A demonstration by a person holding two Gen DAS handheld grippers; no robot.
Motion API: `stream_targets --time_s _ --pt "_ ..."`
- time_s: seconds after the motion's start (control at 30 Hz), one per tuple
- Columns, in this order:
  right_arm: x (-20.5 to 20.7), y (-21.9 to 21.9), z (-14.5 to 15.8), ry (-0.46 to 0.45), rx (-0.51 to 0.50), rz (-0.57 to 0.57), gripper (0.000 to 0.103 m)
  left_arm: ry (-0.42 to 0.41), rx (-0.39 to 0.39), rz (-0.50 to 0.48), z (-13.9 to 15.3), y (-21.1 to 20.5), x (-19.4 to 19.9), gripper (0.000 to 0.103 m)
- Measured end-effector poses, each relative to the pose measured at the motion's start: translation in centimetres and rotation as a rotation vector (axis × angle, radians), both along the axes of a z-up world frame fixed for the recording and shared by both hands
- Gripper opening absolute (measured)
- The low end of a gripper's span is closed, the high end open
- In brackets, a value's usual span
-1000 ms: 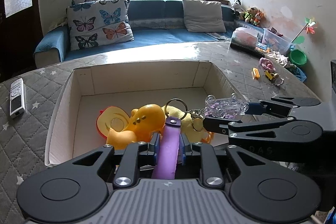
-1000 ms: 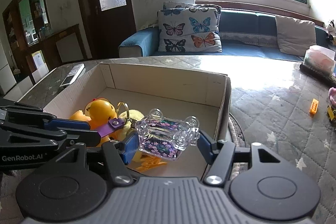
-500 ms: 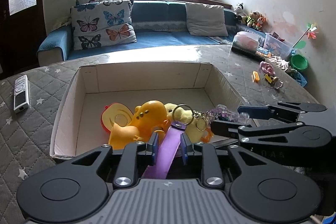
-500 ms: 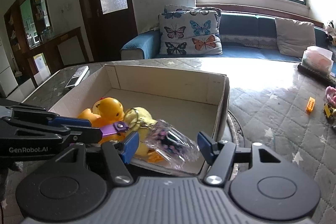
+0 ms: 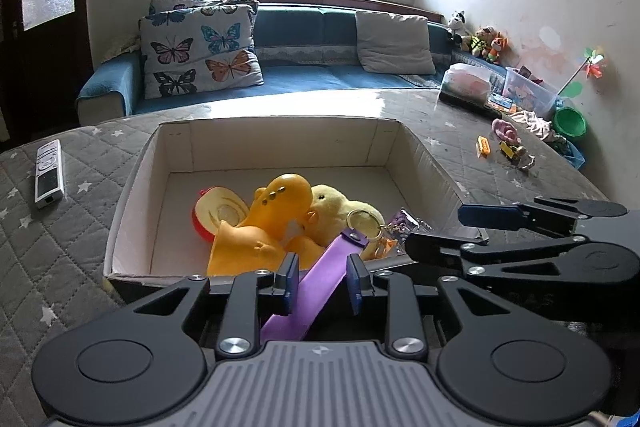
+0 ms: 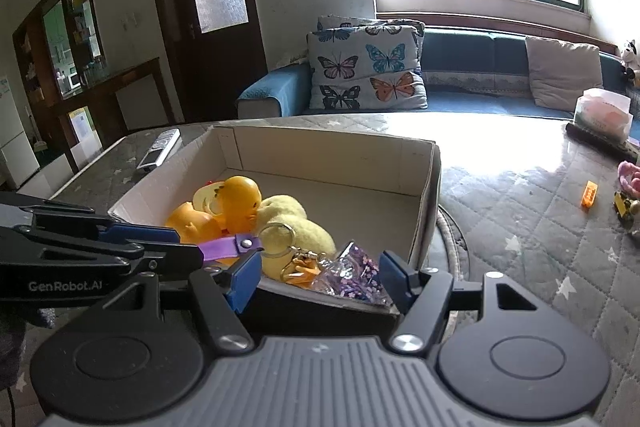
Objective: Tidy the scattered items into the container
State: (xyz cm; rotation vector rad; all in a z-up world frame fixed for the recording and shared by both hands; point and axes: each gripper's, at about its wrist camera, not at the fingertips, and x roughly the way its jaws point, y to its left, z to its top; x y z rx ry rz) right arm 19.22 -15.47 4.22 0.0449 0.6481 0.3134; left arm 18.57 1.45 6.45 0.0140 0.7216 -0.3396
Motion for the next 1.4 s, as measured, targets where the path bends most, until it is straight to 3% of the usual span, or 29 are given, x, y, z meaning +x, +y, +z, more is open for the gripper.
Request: stream_targets --time_s 0.33,0.93,1.4 --pt "-2.1 0.4 -0.1 -0.024 -0.001 -0.004 0.083 -0.017 0.014 0.044 0.3 0.6 -2.4 0.029" --pt "-4.9 0.8 -0.8 -0.025 0.012 -0.032 0.102 -0.030 0.017 0.105 -0.5 1.3 -6.3 0.031" --pt "-6.0 1.6 -2.4 0.021 -0.017 -0.054 0.103 0.002 0.023 0.161 -1.9 2.0 -7.8 0.032"
